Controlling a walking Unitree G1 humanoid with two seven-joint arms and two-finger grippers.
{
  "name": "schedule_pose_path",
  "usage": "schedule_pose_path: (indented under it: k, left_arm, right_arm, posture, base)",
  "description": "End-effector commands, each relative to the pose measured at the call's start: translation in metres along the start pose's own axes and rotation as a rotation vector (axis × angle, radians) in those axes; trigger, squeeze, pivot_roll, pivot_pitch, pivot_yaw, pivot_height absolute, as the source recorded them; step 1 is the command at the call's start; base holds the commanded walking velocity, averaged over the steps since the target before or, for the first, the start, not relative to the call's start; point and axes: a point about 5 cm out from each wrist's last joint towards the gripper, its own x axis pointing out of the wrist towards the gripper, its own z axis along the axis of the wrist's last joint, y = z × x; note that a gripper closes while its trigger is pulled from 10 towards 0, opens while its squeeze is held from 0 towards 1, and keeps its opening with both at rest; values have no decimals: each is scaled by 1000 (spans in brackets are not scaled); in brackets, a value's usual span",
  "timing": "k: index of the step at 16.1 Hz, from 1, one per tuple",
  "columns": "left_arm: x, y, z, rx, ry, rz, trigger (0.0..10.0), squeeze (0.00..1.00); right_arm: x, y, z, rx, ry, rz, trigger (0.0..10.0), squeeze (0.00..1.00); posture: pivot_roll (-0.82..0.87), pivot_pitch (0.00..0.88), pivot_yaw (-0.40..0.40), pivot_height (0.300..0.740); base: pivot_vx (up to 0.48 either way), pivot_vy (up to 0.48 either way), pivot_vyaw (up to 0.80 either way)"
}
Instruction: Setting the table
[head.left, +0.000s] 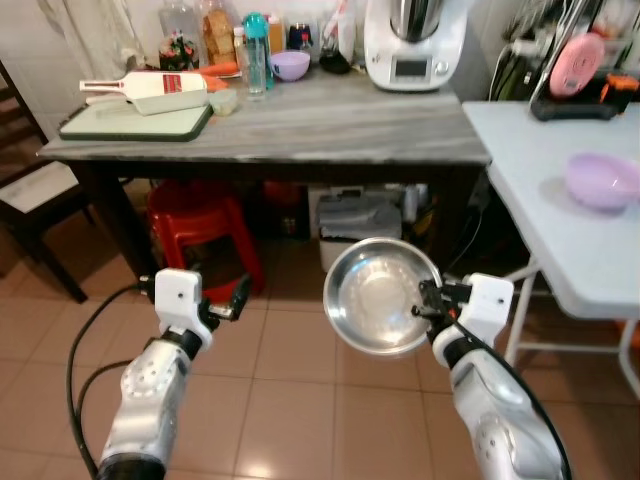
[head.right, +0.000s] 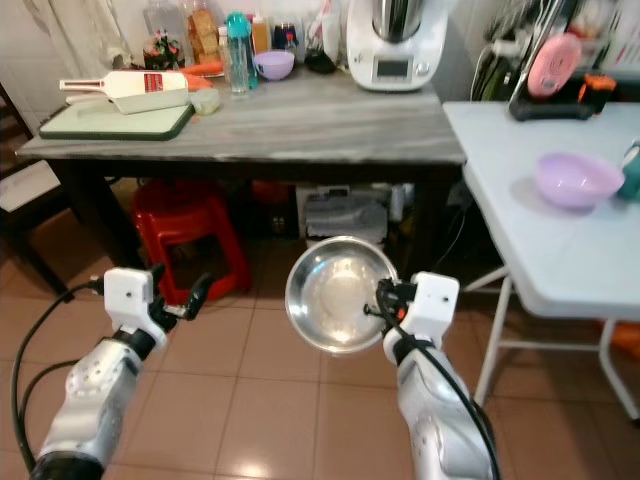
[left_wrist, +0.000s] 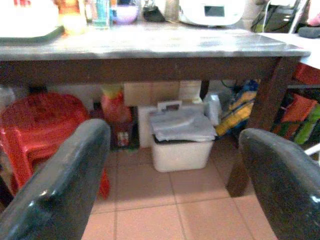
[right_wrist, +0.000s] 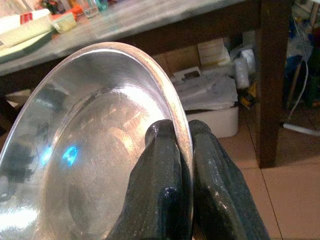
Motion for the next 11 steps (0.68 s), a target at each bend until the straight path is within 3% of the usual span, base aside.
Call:
schedule_pose_path:
  k: [1,3,8,11]
  left_arm:
    - [-2,4,2,1,4,-12,10000,0]
    - [-2,3,4,8,-6,-25,10000,0]
    - [-2,2,5,0,-5,-41,10000,0]
    - [-1,1,5,-15,-9,-56,10000,0]
  right_arm:
    - [1,2,7,-4,-31,5,10000,0]
    - [1,1,7,-3,-36,0,10000,0]
    - [1,-2,10,-22,-57,-14,10000,0]
    - [1,-2,11,-22,-66,-19,10000,0]
  posture:
    - [2,0,28,740]
    - [1,0,28,740]
    - [0,0,32,740]
    - [-1,0,34,740]
  base:
    - [0,0,0]
    - [0,0,0]
    - [390,0,0]
    - [415,0,565]
